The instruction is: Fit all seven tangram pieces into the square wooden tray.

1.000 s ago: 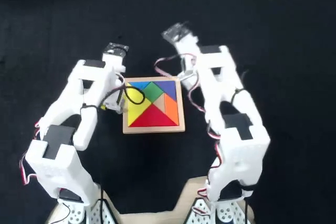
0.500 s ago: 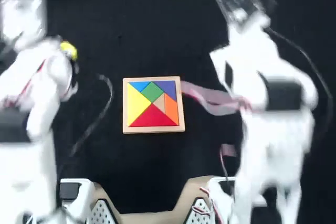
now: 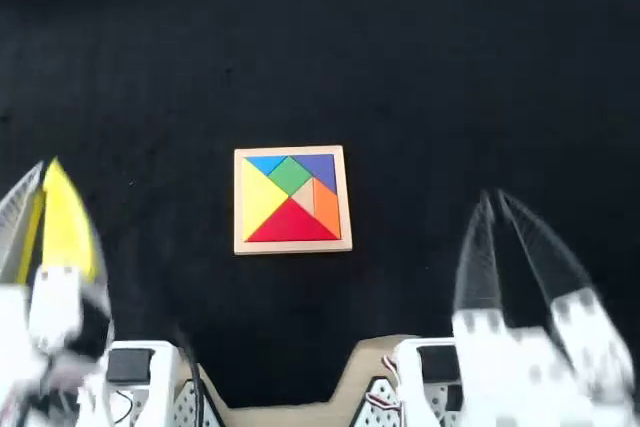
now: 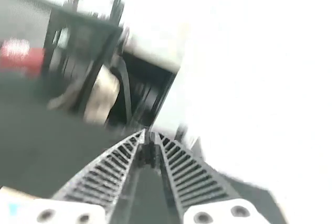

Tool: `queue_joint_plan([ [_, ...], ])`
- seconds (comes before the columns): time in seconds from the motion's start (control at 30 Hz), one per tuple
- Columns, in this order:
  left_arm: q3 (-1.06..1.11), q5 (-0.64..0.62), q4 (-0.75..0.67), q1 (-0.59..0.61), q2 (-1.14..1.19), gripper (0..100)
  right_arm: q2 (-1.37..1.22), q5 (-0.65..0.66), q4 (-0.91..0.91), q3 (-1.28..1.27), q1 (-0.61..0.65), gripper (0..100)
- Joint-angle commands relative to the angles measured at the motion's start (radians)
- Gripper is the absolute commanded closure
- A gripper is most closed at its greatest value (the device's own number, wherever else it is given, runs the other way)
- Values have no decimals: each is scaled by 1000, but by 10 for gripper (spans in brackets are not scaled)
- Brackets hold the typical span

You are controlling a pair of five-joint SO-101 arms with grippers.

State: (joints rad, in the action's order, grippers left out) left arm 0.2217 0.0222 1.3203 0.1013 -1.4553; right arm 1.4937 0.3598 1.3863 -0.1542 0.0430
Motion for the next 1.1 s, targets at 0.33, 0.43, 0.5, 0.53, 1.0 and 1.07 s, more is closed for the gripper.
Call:
queue_joint_plan([
  [0.33, 947, -8, -404, 28, -374, 970, 378, -11, -512, -779, -14, 986],
  [0.43, 1026, -15, -462, 67, -359, 970, 389, -11, -605, -889, -12, 986],
  [0.5, 1063, -15, -470, 73, -368, 970, 387, -11, -640, -969, -12, 986],
  [0.53, 1086, -15, -470, 76, -368, 970, 387, -11, -646, -1017, -12, 986],
  [1.0, 1475, -8, -436, 105, -365, 970, 386, -414, -641, -1495, -14, 986],
  [1.07, 1478, -12, -413, 110, -365, 970, 386, -446, -580, -1512, -14, 986],
])
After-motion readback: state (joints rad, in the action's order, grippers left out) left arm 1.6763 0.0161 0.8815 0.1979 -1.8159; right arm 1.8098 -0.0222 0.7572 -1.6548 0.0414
